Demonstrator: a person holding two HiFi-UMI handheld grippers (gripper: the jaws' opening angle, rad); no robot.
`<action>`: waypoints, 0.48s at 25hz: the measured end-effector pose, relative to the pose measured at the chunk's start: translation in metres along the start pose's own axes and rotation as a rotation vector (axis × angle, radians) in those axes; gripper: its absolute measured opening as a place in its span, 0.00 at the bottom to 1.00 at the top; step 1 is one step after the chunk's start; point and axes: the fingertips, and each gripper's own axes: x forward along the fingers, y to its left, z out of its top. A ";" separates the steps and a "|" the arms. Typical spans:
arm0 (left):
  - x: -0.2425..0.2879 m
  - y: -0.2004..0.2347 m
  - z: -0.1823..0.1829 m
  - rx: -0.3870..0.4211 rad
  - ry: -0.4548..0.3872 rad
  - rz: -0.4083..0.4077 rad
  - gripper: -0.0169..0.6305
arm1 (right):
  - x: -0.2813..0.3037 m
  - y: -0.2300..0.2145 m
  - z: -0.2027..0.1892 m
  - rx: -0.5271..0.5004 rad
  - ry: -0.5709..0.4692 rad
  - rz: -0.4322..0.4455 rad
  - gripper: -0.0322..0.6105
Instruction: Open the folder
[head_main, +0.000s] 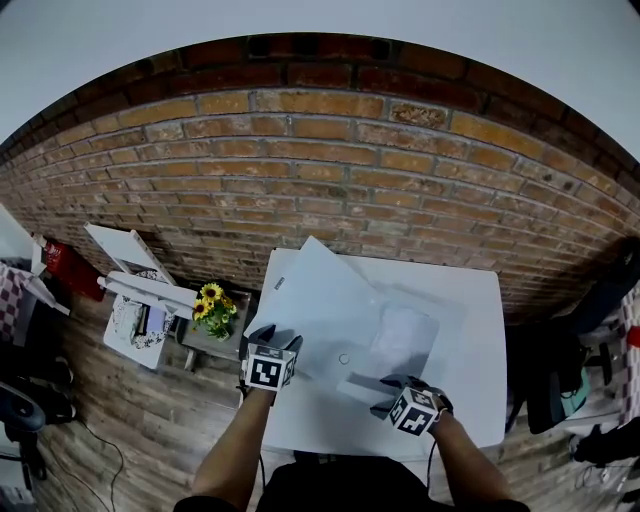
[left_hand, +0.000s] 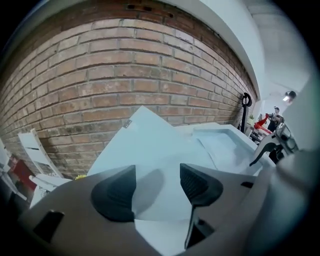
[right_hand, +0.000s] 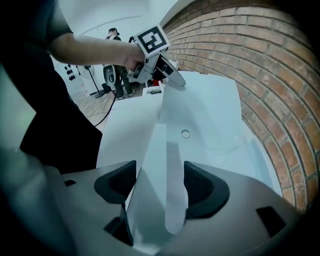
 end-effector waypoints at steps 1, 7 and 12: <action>-0.003 -0.002 0.004 -0.011 -0.020 -0.008 0.47 | -0.003 -0.002 0.004 0.018 -0.027 0.002 0.53; -0.022 -0.008 0.025 -0.039 -0.120 -0.037 0.46 | -0.028 -0.016 0.015 0.092 -0.106 -0.066 0.53; -0.034 -0.022 0.041 -0.018 -0.180 -0.074 0.46 | -0.048 -0.023 0.020 0.176 -0.192 -0.143 0.53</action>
